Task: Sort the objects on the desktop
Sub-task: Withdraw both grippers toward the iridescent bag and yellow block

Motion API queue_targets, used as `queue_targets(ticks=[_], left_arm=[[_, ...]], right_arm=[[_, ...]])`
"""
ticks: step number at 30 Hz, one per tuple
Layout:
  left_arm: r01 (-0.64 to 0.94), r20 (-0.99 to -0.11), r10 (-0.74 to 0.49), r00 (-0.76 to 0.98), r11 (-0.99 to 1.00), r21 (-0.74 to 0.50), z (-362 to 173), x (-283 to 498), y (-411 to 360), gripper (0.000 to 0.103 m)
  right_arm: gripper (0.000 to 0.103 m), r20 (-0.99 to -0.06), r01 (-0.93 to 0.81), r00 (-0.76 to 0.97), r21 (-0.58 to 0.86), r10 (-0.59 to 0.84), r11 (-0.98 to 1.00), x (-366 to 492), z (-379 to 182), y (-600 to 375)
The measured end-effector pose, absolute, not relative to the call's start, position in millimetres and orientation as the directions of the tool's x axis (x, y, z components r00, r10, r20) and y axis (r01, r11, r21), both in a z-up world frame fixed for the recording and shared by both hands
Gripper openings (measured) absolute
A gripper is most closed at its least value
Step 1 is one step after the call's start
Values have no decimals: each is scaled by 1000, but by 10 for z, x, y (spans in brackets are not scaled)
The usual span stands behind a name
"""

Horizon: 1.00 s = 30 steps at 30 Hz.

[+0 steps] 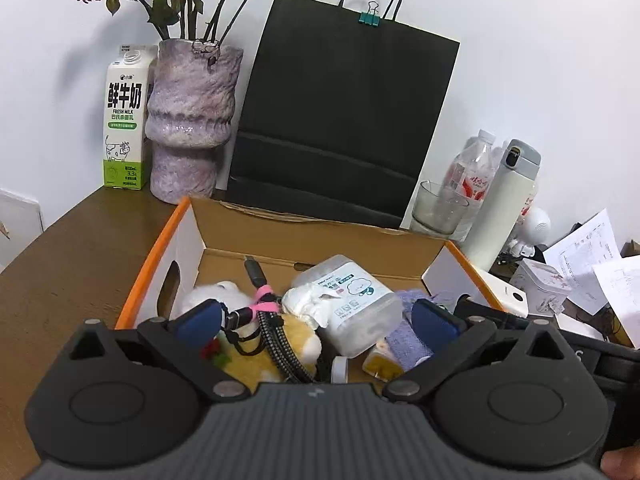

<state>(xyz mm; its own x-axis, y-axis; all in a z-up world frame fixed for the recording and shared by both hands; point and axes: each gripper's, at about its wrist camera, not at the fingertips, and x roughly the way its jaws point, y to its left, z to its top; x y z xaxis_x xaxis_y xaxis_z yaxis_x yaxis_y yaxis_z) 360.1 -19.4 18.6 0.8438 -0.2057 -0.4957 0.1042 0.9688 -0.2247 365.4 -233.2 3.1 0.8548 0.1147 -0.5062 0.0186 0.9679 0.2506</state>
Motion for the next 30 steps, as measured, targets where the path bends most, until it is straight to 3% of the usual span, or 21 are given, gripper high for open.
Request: queue_targets(ticks=[17, 30], left_arm=[[36, -422, -118, 899, 980, -195, 367, 2772, 161, 103], [-10, -433, -58, 900, 988, -154, 106, 2035, 545, 103]], right_arm=[[103, -457, -62, 880, 162, 130, 985, 2988, 244, -2190], [103, -537, -147, 831, 37, 143, 988, 2229, -111, -1907]])
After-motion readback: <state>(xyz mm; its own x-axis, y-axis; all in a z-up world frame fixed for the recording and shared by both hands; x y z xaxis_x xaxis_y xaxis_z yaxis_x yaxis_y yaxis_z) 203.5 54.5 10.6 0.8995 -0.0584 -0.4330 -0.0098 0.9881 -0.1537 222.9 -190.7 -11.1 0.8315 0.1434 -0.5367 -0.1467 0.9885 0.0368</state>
